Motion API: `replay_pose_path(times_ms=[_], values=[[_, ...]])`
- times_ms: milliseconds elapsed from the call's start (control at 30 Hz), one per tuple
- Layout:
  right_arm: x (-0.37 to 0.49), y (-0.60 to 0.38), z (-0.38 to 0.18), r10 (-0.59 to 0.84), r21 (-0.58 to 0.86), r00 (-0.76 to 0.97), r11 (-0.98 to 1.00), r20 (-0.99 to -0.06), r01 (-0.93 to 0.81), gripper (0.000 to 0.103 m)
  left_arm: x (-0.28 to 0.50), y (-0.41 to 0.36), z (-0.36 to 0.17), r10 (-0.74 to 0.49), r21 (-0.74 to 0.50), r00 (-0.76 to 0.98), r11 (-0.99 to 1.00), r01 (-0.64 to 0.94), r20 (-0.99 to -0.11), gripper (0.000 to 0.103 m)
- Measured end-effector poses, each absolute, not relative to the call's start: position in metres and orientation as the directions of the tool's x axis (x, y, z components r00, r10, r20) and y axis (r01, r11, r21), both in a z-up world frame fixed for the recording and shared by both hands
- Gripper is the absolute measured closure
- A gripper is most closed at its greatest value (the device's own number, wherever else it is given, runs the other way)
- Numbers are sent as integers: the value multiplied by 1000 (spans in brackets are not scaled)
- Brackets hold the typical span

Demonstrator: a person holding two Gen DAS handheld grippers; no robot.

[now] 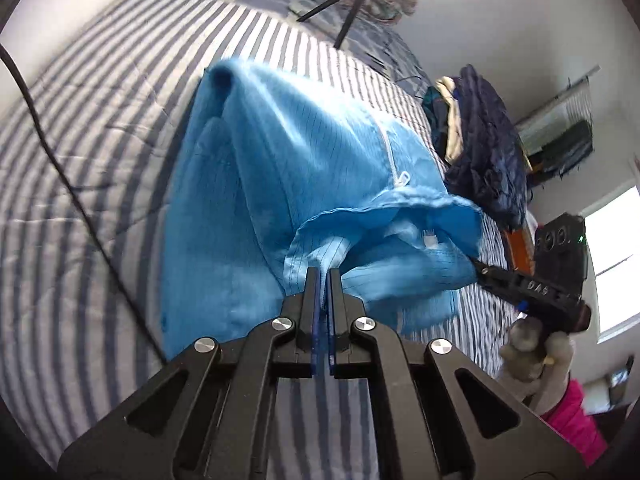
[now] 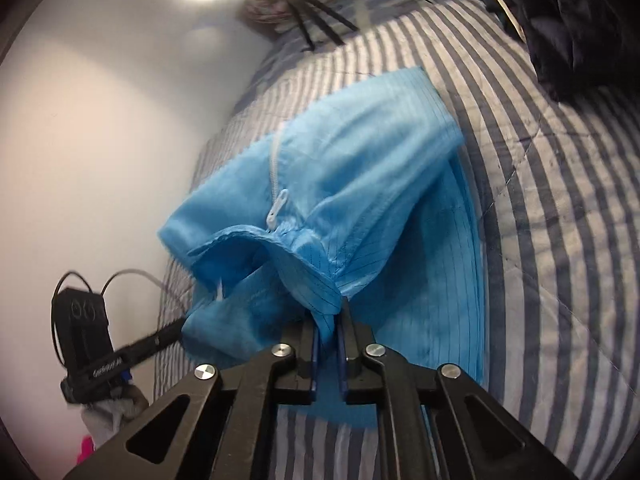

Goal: Fold large clothes

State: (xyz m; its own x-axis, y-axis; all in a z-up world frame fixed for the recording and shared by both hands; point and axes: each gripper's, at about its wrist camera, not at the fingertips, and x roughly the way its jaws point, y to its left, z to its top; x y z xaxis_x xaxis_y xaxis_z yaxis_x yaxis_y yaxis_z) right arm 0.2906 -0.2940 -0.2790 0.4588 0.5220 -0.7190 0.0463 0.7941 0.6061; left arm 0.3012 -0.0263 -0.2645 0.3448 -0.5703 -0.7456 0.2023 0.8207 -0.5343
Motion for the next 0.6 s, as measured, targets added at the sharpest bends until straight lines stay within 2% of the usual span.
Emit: replay_pose_path(times_ms=[67,267,433,500,533,567,600], values=[[274,-295,-270,542,618,460,786,-703,17,99,287,-20,-258,-574,-525,334,819,234,-747,103],[225,-285,-271,550,589,411,807,-727,-36,100,251,-24,-258,-473,-361,323,864,351,-819,103],[221,-280,-297,516,552,372,834,-772,-12,100,248,-28,-260,-481,-374,282,855,359,-830,102],[220,-280,-295,506,531,369,847,-779,-39,92,248,-21,-251,-513,-409,297,843,349,-805,99],[217,-282,-290,492,512,374,857,-786,-52,84,249,-14,-245,-531,-431,309,837,338,-789,96],[214,-285,-284,491,505,377,860,-785,-68,71,252,-7,-238,-548,-454,321,830,324,-772,94],[210,-289,-274,486,493,390,865,-782,-89,67,254,-3,-233,-559,-468,329,825,318,-761,94]])
